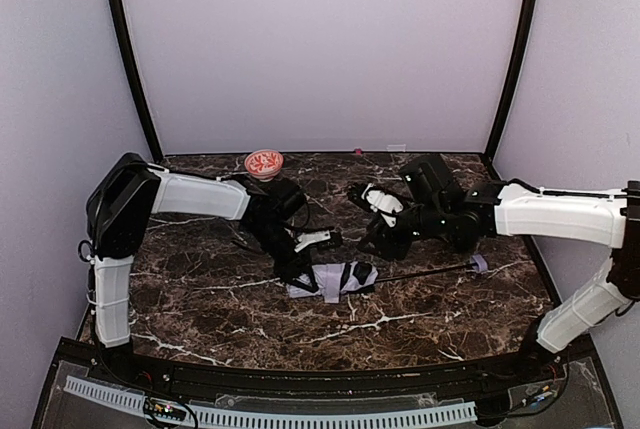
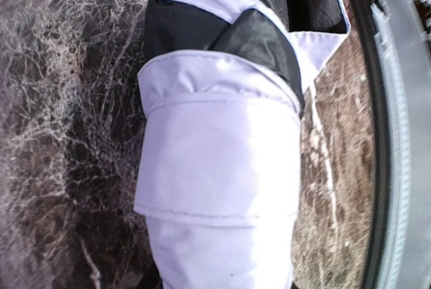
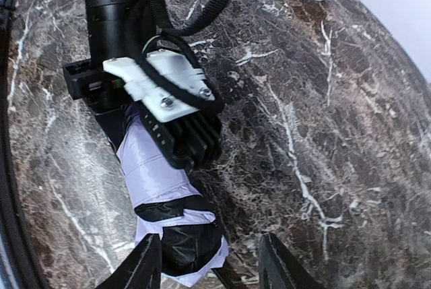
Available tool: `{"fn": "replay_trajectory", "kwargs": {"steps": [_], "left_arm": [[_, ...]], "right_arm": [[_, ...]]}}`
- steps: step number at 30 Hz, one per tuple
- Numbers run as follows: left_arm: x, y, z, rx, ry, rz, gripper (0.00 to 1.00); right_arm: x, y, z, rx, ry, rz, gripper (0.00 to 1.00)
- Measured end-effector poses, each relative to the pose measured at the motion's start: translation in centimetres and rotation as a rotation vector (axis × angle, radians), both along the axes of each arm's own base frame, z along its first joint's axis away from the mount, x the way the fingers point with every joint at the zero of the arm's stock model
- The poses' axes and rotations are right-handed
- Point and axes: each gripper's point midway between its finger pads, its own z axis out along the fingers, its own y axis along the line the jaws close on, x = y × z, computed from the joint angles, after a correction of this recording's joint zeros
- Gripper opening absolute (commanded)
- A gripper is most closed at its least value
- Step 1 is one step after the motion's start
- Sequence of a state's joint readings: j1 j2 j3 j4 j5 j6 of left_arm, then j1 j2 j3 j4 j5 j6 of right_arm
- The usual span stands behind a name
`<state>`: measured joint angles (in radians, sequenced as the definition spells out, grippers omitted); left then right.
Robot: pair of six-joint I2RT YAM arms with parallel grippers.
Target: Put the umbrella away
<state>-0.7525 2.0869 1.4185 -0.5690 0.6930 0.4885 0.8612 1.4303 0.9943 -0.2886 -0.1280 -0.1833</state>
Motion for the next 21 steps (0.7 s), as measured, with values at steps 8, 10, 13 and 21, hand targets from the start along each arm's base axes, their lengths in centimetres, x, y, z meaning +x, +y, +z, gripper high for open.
{"fn": "replay_trajectory", "kwargs": {"steps": [8,10,13,21], "left_arm": [[-0.2,0.4,1.2,0.099,-0.259,-0.087,0.03],[-0.2,0.4,1.1,0.112,-0.284,-0.101,0.02],[-0.1,0.5,0.8,0.122,-0.302,-0.111,0.02],[-0.3,1.0,0.4,0.141,-0.311,-0.131,0.02]], "right_arm": [[2.8,0.3,-0.9,0.063,0.212,-0.014,0.59],[2.4,1.0,-2.4,0.051,0.267,0.006,0.62],[1.4,1.9,-5.6,0.002,0.358,0.042,0.71],[-2.0,4.4,-8.8,-0.035,0.487,0.192,0.74]]}}
